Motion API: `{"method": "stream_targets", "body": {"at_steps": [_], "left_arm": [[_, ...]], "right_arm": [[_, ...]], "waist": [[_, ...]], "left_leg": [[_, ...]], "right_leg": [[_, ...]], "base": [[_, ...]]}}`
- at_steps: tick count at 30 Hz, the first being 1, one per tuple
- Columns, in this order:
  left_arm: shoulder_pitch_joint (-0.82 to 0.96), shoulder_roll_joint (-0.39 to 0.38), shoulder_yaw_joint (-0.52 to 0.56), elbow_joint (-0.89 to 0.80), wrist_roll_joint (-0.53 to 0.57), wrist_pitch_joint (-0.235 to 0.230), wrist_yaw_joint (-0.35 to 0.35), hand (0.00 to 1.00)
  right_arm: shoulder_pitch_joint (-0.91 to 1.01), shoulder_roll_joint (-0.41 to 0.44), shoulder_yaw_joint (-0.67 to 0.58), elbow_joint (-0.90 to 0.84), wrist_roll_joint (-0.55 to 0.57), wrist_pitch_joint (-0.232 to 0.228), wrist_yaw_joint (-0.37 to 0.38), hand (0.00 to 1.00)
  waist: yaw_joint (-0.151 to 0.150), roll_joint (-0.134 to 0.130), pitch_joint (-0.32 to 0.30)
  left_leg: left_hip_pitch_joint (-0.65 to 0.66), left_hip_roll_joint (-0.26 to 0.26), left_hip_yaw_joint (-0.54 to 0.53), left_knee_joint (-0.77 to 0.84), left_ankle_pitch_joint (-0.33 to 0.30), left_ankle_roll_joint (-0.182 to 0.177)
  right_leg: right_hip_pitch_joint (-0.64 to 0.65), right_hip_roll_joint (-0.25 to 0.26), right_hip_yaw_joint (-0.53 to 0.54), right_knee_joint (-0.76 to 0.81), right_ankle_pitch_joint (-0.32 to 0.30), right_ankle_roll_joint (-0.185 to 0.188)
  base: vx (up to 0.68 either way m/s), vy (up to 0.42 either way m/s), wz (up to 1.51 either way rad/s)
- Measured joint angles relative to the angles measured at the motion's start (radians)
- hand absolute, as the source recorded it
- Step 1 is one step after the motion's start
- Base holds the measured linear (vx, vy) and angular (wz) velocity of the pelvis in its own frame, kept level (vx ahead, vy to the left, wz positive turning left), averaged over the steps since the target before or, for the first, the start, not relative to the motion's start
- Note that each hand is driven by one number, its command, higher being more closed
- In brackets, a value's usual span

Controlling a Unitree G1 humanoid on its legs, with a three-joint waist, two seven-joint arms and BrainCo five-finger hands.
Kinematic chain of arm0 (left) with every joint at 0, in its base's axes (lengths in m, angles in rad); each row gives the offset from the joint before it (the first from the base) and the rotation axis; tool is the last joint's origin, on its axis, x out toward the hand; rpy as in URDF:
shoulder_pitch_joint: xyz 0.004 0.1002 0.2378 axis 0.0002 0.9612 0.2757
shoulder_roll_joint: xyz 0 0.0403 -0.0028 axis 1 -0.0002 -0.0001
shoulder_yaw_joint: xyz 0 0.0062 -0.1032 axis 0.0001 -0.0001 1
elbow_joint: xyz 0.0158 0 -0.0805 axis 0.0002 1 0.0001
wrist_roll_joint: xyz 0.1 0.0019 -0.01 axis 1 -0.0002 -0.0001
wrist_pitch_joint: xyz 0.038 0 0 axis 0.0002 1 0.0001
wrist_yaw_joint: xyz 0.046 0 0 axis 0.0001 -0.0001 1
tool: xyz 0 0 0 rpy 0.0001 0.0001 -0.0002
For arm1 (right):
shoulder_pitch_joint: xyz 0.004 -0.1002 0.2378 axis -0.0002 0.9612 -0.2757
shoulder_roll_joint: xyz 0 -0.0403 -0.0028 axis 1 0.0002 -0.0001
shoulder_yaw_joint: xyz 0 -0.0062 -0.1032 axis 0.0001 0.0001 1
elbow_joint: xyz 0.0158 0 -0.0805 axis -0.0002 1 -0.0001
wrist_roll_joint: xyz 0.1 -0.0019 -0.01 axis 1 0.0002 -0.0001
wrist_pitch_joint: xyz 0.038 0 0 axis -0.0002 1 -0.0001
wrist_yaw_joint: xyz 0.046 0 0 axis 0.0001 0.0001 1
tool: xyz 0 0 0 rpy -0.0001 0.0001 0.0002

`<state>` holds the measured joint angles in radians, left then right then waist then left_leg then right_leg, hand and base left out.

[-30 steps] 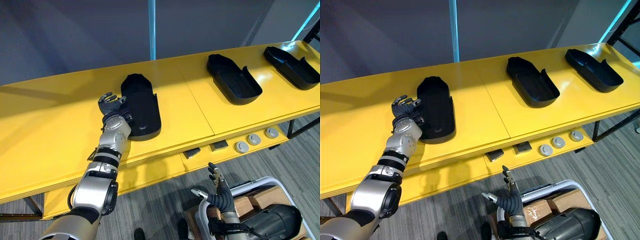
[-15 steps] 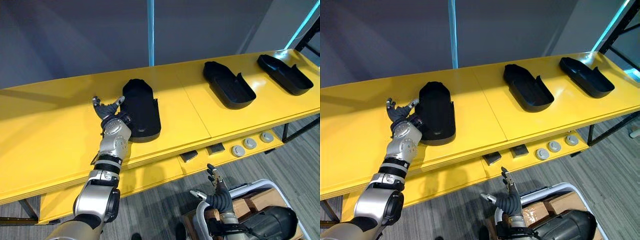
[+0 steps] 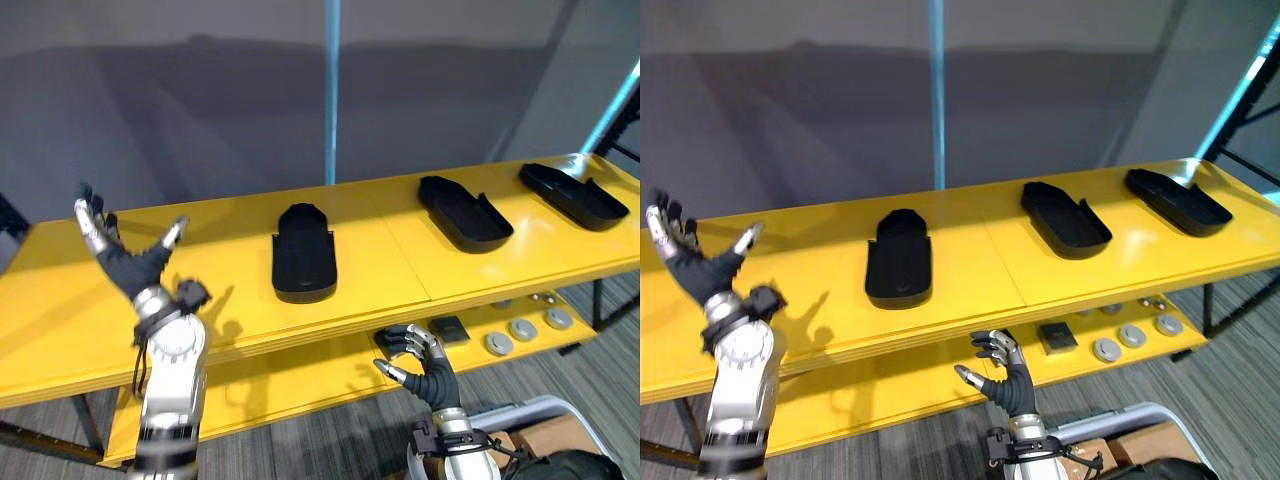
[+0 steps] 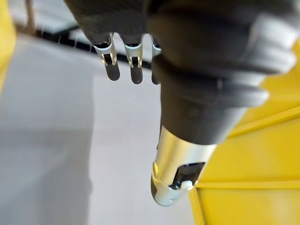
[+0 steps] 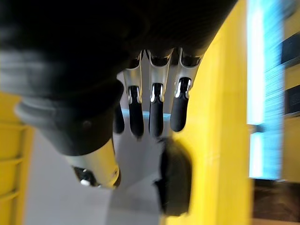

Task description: Walk over and take plastic housings, then place them on the shelf

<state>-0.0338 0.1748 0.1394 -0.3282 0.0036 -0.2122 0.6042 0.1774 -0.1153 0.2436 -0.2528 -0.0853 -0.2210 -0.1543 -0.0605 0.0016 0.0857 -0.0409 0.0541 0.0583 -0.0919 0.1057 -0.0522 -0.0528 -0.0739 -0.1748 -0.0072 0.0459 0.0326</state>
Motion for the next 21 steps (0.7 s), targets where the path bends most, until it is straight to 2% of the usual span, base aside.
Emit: {"method": "stream_targets", "body": {"at_steps": [4,7,9,13,17,21], "left_arm": [[0.226,-0.079,-0.080,-0.067,-0.010,-0.042,-0.099,0.00],[0.326,-0.118,-0.113,-0.067,-0.025,-0.048,-0.153,0.00],[0.368,-0.126,-0.131,-0.066,-0.048,-0.048,-0.185,0.00],[0.406,-0.133,-0.150,-0.060,-0.134,-0.050,-0.253,0.00],[0.407,-0.133,-0.153,-0.036,-0.168,-0.050,-0.281,0.00],[0.417,-0.134,-0.159,-0.033,-0.181,-0.050,-0.288,0.00]], "right_arm": [[-0.126,0.021,0.011,0.117,0.002,-0.018,0.009,1.00],[-0.212,0.042,0.037,0.224,0.002,-0.018,0.012,1.00],[-0.261,0.048,0.048,0.283,0.002,-0.018,0.012,1.00],[-0.344,0.056,0.054,0.366,0.046,-0.016,0.007,1.00],[-0.386,0.058,0.054,0.395,0.074,-0.011,0.002,1.00],[-0.420,0.081,0.048,0.445,0.074,0.012,-0.046,1.00]], "waist": [[0.049,-0.001,-0.015],[0.077,-0.001,-0.016],[0.081,-0.001,-0.015],[0.121,-0.004,-0.002],[0.131,-0.007,0.018],[0.129,-0.008,0.042]], "left_leg": [[-0.027,-0.007,-0.042,0.000,0.016,0.002],[-0.064,-0.011,-0.073,0.000,0.029,0.002],[-0.082,-0.014,-0.094,0.000,0.038,0.000],[-0.105,-0.018,-0.124,0.000,0.050,-0.001],[-0.119,-0.019,-0.139,0.000,0.053,0.000],[-0.137,-0.020,-0.144,0.000,0.057,-0.002]], "right_leg": [[-0.004,-0.008,-0.043,-0.004,0.000,0.001],[-0.022,-0.012,-0.075,-0.004,0.001,0.001],[-0.030,-0.015,-0.095,-0.003,0.001,0.001],[-0.038,-0.017,-0.126,-0.002,0.001,0.001],[-0.048,-0.018,-0.139,0.003,0.000,0.001],[-0.067,-0.019,-0.141,0.010,0.000,0.000]], "base": [[-0.02,0.016,0.33],[-0.04,0.013,0.34],[-0.03,0.005,0.29],[-0.02,-0.003,0.25],[-0.03,-0.003,0.11],[-0.02,-0.002,0.01]]}}
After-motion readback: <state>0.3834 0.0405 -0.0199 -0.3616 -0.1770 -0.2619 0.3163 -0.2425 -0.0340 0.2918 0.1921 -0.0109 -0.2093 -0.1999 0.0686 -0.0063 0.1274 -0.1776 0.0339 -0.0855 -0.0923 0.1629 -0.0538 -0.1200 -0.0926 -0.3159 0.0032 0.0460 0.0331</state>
